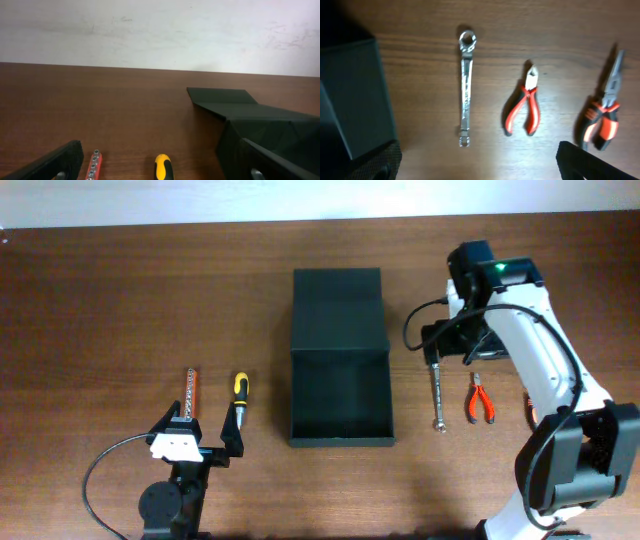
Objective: Pack container
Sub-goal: 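Move the right gripper over the silver wrench, then lower the right gripper and grasp the silver wrench, then lift the wrench and carry it over the green box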
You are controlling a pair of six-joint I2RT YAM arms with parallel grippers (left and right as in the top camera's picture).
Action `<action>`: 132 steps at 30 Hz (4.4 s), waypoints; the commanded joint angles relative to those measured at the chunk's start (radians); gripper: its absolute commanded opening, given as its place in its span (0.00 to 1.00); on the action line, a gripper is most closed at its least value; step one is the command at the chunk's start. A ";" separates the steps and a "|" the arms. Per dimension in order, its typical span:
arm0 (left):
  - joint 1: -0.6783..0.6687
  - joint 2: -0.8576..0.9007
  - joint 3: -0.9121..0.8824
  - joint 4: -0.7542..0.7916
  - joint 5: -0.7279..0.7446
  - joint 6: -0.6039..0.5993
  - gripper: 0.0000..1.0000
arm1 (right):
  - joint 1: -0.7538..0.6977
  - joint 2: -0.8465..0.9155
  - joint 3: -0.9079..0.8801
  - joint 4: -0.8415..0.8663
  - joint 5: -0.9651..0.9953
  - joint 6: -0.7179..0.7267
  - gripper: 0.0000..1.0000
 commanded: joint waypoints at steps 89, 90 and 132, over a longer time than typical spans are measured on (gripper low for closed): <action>0.006 -0.008 -0.005 0.001 0.015 0.016 0.99 | -0.005 0.149 -0.357 0.478 -0.046 0.029 0.99; 0.006 -0.008 -0.005 0.001 0.015 0.016 0.99 | -0.005 0.149 -0.357 0.478 -0.046 0.029 0.99; 0.006 -0.008 -0.005 0.001 0.015 0.016 0.99 | 0.036 0.147 0.406 -0.128 -0.034 -0.166 0.04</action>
